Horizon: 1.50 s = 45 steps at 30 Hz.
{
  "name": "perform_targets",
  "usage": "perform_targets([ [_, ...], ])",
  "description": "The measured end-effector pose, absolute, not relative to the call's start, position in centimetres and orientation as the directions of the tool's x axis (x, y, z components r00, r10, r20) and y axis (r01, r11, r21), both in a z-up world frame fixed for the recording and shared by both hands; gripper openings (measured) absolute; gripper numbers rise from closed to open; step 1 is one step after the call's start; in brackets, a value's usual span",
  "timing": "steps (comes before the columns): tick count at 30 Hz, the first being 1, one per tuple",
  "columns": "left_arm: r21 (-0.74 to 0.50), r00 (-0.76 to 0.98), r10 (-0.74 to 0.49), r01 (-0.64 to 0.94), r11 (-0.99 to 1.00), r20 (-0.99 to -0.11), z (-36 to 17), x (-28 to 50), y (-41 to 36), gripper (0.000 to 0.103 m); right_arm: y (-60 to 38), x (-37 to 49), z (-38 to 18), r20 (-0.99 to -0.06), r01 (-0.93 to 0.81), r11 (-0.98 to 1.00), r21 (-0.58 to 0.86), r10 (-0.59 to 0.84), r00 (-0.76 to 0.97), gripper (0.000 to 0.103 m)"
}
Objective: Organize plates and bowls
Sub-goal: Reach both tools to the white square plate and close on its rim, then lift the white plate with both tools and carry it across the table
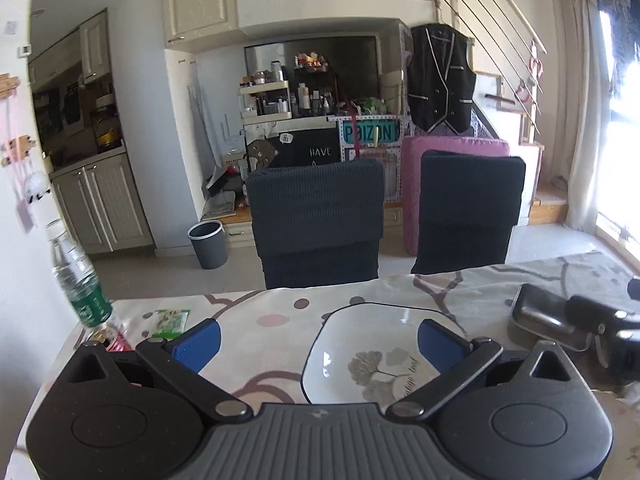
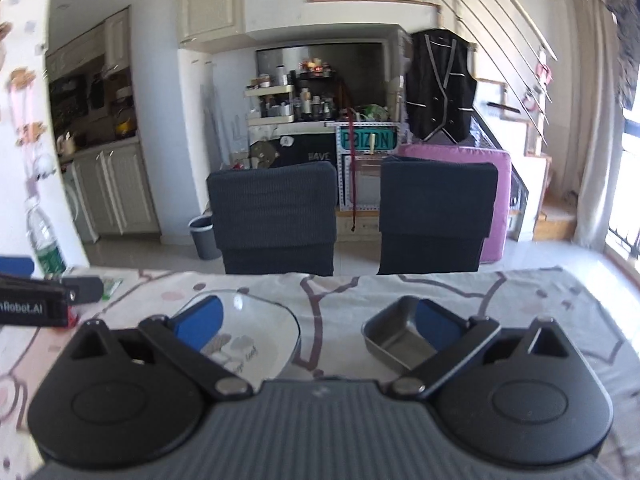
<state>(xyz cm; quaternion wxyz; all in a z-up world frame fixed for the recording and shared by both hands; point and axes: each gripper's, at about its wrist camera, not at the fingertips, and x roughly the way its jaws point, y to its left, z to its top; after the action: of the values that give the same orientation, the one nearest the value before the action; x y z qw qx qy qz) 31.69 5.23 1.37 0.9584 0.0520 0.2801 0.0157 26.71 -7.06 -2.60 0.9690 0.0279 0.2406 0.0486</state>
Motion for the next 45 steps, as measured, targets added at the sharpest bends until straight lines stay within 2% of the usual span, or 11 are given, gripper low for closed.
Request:
perform_targets([
  [6,0.049,0.805,-0.028,0.070,0.996,-0.592,-1.1,36.2,6.6,0.103,-6.4,31.2,-4.2,-0.479,-0.078,0.985,0.151,0.142,0.866,0.103],
  [10,0.005,0.797,-0.068,0.089,0.996,-0.600,-2.8,38.3,7.6,0.103,-6.5,34.3,-5.7,-0.569,-0.046,0.968,0.248,0.183,0.802,0.103],
  [13,-0.025,0.787,-0.100,0.107,0.994,-0.608,-3.9,39.7,8.2,0.100,-7.5,35.9,-7.3,-0.641,0.013,0.923,0.384,0.257,0.723,0.103],
  [14,-0.040,0.778,-0.111,0.110,0.993,-0.619,-4.3,40.1,8.5,0.098,-8.0,36.3,-8.0,-0.655,0.039,0.896,0.442,0.293,0.697,0.100],
  [18,-0.110,0.735,-0.146,0.097,0.989,-0.663,-5.9,41.7,9.4,0.078,-8.7,37.6,-9.6,-0.671,0.075,0.830,0.553,0.390,0.631,0.062],
  [21,-0.144,0.701,-0.166,0.091,0.985,-0.693,-7.2,42.4,10.0,0.067,-8.3,37.8,-10.1,-0.679,0.056,0.833,0.551,0.408,0.611,0.049],
  [27,-0.147,0.660,-0.158,0.073,0.986,-0.735,-9.4,42.7,11.1,0.052,-7.8,38.0,-10.4,-0.738,0.113,0.852,0.511,0.368,0.566,0.036],
  [33,-0.165,0.650,-0.148,0.036,0.986,-0.745,-10.1,43.3,12.0,0.045,-6.3,38.6,-10.9,-0.762,0.089,0.881,0.465,0.347,0.547,0.028],
  [38,-0.171,0.635,-0.156,0.038,0.984,-0.757,-10.7,43.7,11.9,0.030,-6.0,38.8,-11.6,-0.797,0.111,0.898,0.425,0.313,0.516,0.016],
  [40,-0.166,0.627,-0.147,0.028,0.986,-0.765,-11.0,43.9,11.9,0.020,-5.8,39.0,-11.9,-0.801,0.102,0.899,0.426,0.323,0.505,0.016],
  [45,-0.181,0.624,-0.162,0.033,0.983,-0.764,-11.4,43.9,12.1,0.013,-5.2,39.5,-12.1,-0.816,0.081,0.919,0.387,0.300,0.494,0.012],
])
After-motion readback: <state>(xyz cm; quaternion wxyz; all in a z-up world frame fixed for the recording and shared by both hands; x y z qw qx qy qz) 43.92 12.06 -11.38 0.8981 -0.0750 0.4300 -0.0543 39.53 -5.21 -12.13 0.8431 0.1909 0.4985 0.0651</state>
